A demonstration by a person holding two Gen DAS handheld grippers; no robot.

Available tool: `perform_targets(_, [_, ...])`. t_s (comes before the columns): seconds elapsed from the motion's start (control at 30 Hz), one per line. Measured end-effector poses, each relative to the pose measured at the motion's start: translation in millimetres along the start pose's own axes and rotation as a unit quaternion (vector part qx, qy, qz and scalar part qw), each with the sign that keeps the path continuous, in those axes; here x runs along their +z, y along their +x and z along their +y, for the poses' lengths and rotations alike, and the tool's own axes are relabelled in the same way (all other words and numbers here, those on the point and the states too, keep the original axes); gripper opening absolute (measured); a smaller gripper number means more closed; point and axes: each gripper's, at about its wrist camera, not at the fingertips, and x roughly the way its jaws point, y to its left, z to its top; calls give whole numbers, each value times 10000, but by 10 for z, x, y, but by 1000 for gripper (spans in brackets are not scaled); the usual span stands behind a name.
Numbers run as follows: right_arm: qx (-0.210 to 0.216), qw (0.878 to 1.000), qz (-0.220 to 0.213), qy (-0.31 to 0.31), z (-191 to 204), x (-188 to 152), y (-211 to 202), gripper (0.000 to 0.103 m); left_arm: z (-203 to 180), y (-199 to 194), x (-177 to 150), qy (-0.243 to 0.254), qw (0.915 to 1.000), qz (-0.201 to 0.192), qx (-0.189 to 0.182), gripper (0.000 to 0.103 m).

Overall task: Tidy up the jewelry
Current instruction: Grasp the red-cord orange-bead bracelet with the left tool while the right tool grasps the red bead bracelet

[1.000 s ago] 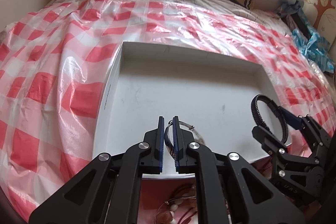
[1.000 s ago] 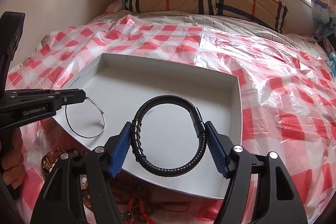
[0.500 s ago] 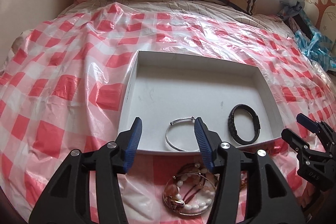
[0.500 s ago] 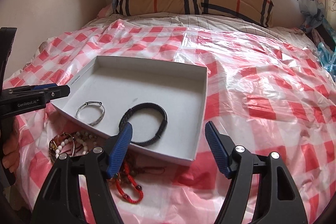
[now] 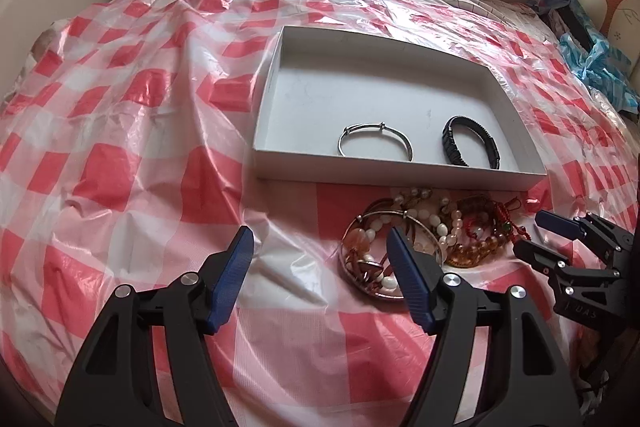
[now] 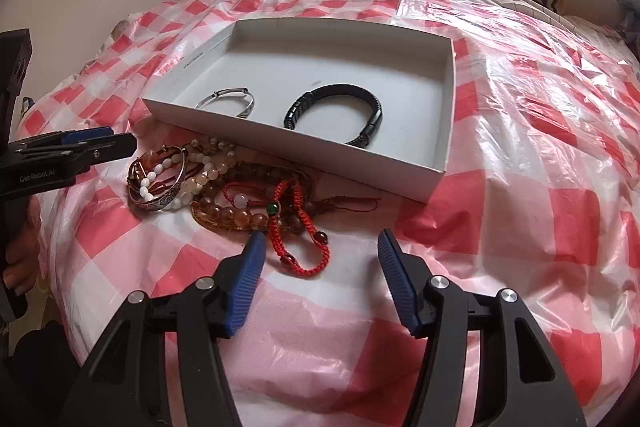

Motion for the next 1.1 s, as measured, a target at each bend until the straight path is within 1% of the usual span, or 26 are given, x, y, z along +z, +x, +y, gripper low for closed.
perform_targets(0.1, [76,9999,110,-44,20,26,107,55,0,7,-42,94,9999,2,-43,66])
perform_targets(0.13, [80,9999,147,-28,13,20,131,51,-20,12,-53,151,9999,-2,-63,66])
perform_targets(0.17, [84,9999,147,-3,4,12,135,45,-47,20,-60,203,9998,2,-77,66])
perform_targets(0.2, [102,9999,130,34,-6,5,124,42,-72,29,-70,254,9996,8,-86,66])
perform_targets(0.27, [143,9998,105,120,-30,-19,92,21,-120,40,-85,335,9994,18,-109,66])
perform_targets(0.33, [144,9997,62,189,-43,-44,50,15,-157,42,-99,421,9990,23,-115,66])
perform_targets(0.43, [135,9995,-52,285,-64,-83,-53,13,-180,24,-113,518,9986,7,-83,66])
perform_targets(0.6, [143,9985,-258,465,-116,-107,-234,12,-137,45,-119,482,9988,45,-96,66])
perform_targets(0.73, [191,9981,-273,517,-118,-119,-275,12,-110,110,-60,404,9990,38,-163,66])
perform_targets(0.83, [244,9978,-256,562,-118,-123,-244,12,-138,207,40,455,9988,30,-152,66])
perform_targets(0.9, [252,9976,-272,581,-116,-117,-237,12,-185,304,99,579,9983,67,-89,66])
perform_targets(0.93, [250,9975,-295,586,-116,-119,-249,12,-209,351,116,643,9978,124,-72,64])
perform_targets(0.97, [249,9974,-332,595,-115,-113,-268,12,-229,389,129,676,9975,183,-76,55])
perform_targets(1.0, [243,9972,-365,606,-119,-110,-291,12,-233,413,131,676,9973,261,-125,32])
perform_targets(1.03, [233,9970,-405,620,-127,-107,-316,12,-237,409,133,637,9971,306,-280,15])
perform_targets(1.1, [222,9965,-473,648,-149,-106,-367,12,-257,341,121,685,9969,232,-296,15])
